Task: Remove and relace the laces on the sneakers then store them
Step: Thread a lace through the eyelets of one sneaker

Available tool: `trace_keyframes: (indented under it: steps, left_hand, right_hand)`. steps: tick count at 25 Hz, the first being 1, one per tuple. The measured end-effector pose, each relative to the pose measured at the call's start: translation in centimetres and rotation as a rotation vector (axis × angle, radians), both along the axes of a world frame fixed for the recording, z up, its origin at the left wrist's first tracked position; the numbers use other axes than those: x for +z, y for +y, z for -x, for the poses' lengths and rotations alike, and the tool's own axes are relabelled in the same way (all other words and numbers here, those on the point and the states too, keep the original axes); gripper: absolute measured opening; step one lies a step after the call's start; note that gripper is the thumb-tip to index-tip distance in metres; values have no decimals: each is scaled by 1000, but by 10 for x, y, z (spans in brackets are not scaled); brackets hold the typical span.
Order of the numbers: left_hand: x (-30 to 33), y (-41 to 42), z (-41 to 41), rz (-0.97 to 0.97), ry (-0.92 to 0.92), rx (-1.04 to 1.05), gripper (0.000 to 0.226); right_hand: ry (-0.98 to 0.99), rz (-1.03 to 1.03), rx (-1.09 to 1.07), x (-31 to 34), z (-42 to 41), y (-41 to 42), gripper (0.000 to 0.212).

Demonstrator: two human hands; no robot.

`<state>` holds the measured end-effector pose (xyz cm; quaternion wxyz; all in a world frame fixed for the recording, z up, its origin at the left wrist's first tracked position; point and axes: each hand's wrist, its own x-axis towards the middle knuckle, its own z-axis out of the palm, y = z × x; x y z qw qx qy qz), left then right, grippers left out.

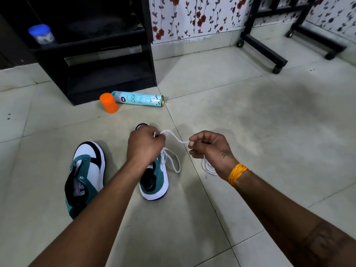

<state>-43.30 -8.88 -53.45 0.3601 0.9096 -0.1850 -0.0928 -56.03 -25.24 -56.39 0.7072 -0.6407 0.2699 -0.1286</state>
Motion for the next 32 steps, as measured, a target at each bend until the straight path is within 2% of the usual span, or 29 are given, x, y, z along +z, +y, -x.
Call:
trace_keyframes:
  steps: [2, 5, 7, 10, 12, 17, 22, 27, 29, 32]
  left_hand:
    - [9, 0, 2, 229, 156, 17, 21]
    - [17, 5, 0, 512, 393, 56, 34]
    - [22, 10, -1, 609, 408, 85, 33]
    - [21, 17, -1, 717, 397, 136, 14]
    - [17, 20, -2, 770, 431, 167, 10]
    - [10, 26, -6, 743, 428, 245, 9]
    - [11, 26, -9, 800, 397, 309, 5]
    - [8, 33, -13, 747, 337, 283, 5]
    - [0, 38, -18, 668, 281, 320, 9]
    - [-18, 46, -16, 373, 172, 394, 24]
  right_hand:
    - [-23, 14, 9, 3, -20, 3, 11]
    - [-58, 34, 12, 8, -48, 0, 10]
    - [-73, 70, 21, 6, -64, -4, 10]
    - [-55, 170, 43, -4, -82, -10, 10]
    - [-23, 238, 58, -11, -91, -13, 9]
    - [46, 497, 91, -7, -107, -14, 13]
    - [-132, 251, 269, 25, -101, 30, 23]
    - [-177, 389, 337, 22, -111, 37, 12]
    - [-130, 488, 358, 15, -119, 32, 10]
    - [-32, 524, 370, 0, -123, 29, 8]
